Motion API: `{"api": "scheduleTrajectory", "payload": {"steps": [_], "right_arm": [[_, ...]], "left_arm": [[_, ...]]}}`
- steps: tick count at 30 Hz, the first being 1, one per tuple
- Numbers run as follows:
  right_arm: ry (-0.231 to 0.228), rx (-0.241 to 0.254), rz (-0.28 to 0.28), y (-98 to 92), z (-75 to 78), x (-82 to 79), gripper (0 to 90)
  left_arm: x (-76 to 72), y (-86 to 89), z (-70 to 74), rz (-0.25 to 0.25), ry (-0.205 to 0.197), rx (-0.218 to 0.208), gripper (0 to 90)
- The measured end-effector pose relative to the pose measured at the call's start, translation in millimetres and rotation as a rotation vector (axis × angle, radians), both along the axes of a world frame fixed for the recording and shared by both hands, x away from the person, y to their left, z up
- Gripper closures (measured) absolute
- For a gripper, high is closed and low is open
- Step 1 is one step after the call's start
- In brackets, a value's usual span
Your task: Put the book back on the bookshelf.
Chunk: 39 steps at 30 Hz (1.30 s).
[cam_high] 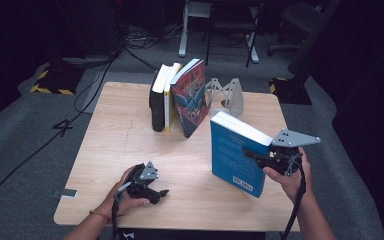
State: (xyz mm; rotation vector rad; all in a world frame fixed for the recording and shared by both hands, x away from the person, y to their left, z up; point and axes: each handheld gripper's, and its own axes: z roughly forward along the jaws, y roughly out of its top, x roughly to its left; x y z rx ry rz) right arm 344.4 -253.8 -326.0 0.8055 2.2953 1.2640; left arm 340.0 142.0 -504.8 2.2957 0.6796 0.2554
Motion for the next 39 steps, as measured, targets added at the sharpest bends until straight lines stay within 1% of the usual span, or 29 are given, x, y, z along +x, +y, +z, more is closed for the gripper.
{"api": "scheduleTrajectory", "payload": {"steps": [4,8,13,19,24,29,35,39], "right_arm": [[-0.004,-0.015,0.0,3.7,2.9,2.9,61.1],[-0.003,-0.018,-0.005,5.3,4.7,6.1,61.1],[-0.003,-0.031,-0.021,5.9,7.2,11.0,61.1],[-0.002,-0.045,-0.046,6.0,9.7,18.4,61.0],[-0.014,-0.055,-0.074,5.2,11.2,25.7,61.0],[-0.015,-0.053,-0.092,3.0,11.8,31.6,61.0],[-0.015,-0.053,-0.135,0.9,12.9,42.9,61.0],[-0.017,-0.058,-0.146,2.3,13.8,47.8,61.0]], "left_arm": [[0.0,0.0,0.0,0.0,0.0,0.001,15.4],[0.0,0.0,0.0,0.0,0.0,0.001,15.4],[0.0,-0.2,0.0,0.0,0.002,-0.002,15.4],[0.0,-0.2,0.0,0.0,0.001,-0.002,15.4],[0.0,-0.2,0.0,0.0,0.002,-0.002,15.4],[0.1,-0.3,0.0,-0.002,0.001,-0.002,15.4],[0.5,-0.4,0.0,-0.005,-0.001,-0.001,15.4],[0.5,-0.4,0.0,-0.007,-0.001,-0.001,15.4]]}}
